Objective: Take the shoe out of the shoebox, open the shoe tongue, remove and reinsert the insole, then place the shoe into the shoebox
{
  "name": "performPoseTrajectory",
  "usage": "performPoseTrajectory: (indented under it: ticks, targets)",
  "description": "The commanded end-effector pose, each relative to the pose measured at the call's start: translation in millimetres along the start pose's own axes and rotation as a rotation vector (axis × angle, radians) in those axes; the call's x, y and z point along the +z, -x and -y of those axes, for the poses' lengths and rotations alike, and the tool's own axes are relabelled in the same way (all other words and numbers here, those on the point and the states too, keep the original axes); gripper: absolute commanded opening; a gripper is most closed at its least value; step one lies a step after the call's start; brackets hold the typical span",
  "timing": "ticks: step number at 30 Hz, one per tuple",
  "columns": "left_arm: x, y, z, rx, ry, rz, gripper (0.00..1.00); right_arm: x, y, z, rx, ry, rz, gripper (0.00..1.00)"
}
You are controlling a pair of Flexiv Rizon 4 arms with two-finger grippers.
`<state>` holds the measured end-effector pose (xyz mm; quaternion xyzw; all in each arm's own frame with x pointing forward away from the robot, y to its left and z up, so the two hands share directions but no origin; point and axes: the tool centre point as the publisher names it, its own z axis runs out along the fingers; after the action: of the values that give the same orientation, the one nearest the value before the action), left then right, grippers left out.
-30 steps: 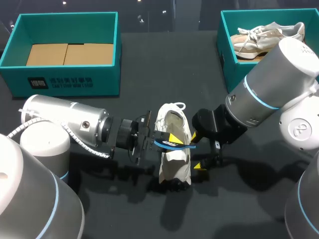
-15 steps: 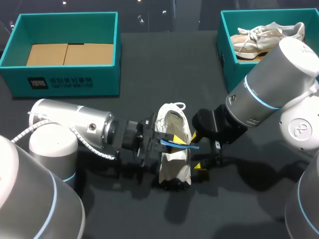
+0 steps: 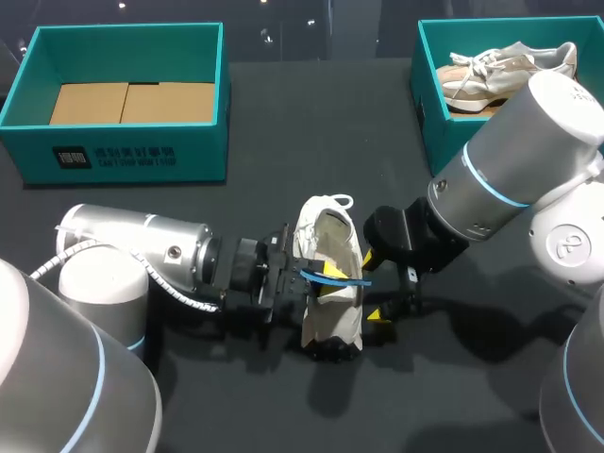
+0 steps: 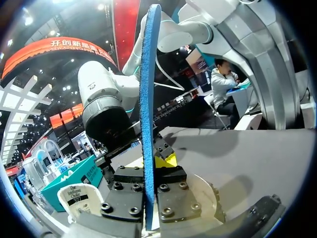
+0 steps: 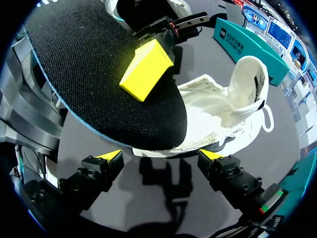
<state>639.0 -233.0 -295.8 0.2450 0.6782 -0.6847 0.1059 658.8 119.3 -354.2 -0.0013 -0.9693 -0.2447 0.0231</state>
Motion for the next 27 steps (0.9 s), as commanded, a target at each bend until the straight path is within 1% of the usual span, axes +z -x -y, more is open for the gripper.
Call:
performPoseTrajectory:
  ticks: [1, 4, 10, 22, 27]
  targets:
    - [-2.5, -2.6, 0.7, 0.003, 0.003, 0.009, 0.00, 1.3, -1.2, -0.3, 0.001, -0.001, 0.003, 1.00]
    - [-5.2, -3.3, -0.4, 0.004, 0.002, 0.013, 0.00, 1.3, -1.2, -0.3, 0.001, -0.001, 0.003, 1.00]
    - [-9.4, -1.9, -11.1, 0.002, 0.002, 0.035, 0.00, 1.3, -1.2, -0.3, 0.001, -0.001, 0.003, 1.00]
    - [-13.8, 7.4, -40.3, -0.004, 0.025, 0.074, 0.00, 1.3, -1.2, -0.3, 0.001, -0.001, 0.003, 1.00]
    - [-14.1, 10.1, -52.4, -0.007, 0.055, 0.073, 0.00, 1.3, -1.2, -0.3, 0.001, -0.001, 0.003, 1.00]
